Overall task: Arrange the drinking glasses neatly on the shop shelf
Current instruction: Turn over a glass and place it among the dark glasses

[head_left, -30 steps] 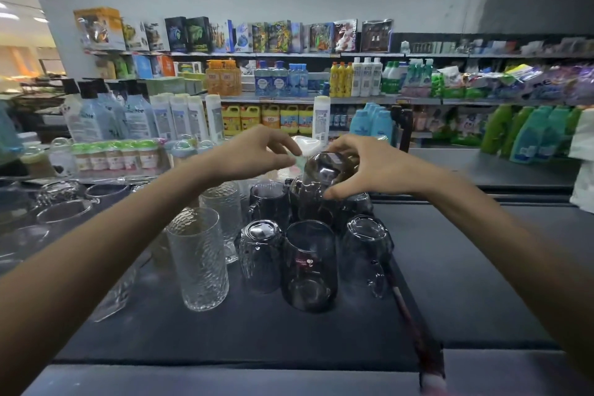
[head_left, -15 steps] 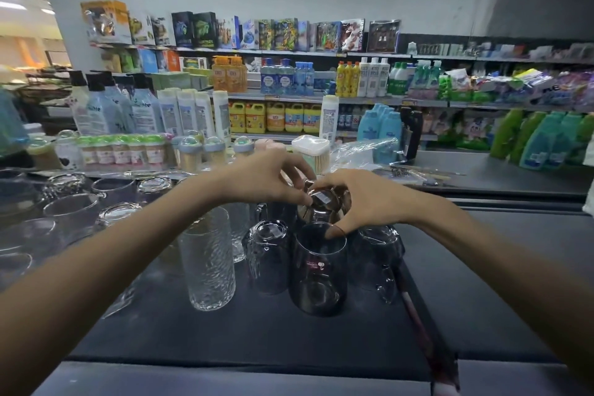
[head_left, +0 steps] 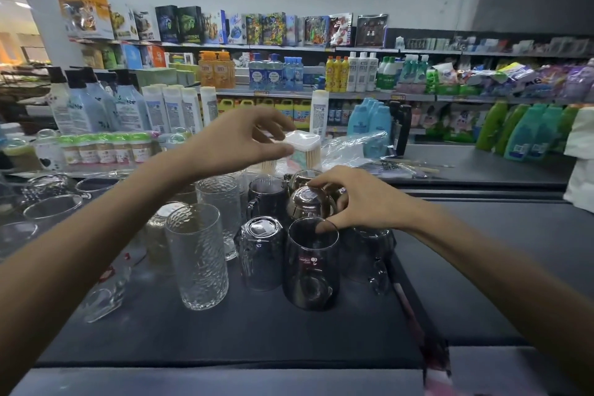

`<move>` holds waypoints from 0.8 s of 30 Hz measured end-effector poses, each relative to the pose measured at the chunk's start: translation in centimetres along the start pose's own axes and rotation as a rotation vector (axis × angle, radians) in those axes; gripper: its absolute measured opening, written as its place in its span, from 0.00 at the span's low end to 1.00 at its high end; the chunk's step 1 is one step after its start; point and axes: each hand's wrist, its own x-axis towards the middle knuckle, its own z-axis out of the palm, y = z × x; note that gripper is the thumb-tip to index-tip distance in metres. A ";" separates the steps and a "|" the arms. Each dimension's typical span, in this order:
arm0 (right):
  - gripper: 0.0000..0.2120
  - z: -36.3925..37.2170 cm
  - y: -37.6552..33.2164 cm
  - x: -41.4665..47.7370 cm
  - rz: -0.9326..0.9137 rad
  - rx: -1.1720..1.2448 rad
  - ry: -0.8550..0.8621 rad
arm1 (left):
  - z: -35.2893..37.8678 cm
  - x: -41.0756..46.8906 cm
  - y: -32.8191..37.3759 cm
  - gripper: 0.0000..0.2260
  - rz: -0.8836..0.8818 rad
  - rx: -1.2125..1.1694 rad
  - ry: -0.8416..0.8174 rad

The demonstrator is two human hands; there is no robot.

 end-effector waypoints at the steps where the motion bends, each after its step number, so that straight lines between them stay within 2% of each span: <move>1: 0.39 0.1 -0.2 -0.2 0.007 0.003 0.010 | -0.3 -0.2 0.1 0.16 0.010 0.000 0.018; 7: 0.37 -0.2 -0.9 -2.1 0.051 -0.032 0.065 | -0.8 -1.6 0.4 0.15 0.041 0.008 0.051; 11: 0.25 -0.4 -2.5 -5.4 0.071 -0.165 0.315 | -0.4 -3.4 0.8 0.15 0.044 -0.001 0.075; 13: 0.20 1.2 -4.2 -7.6 0.070 -0.127 0.460 | -0.1 -4.5 1.3 0.16 0.038 -0.012 0.098; 15: 0.18 3.9 -6.1 -9.4 0.136 -0.048 0.519 | 0.3 -5.8 2.0 0.16 0.033 -0.024 0.109; 22: 0.37 9.9 -8.3 -10.8 0.426 0.037 0.447 | 0.3 -10.3 4.9 0.15 -0.013 -0.053 0.155; 24: 0.40 10.8 -8.3 -10.5 0.472 0.033 0.426 | 0.0 -11.4 5.6 0.14 -0.027 -0.058 0.172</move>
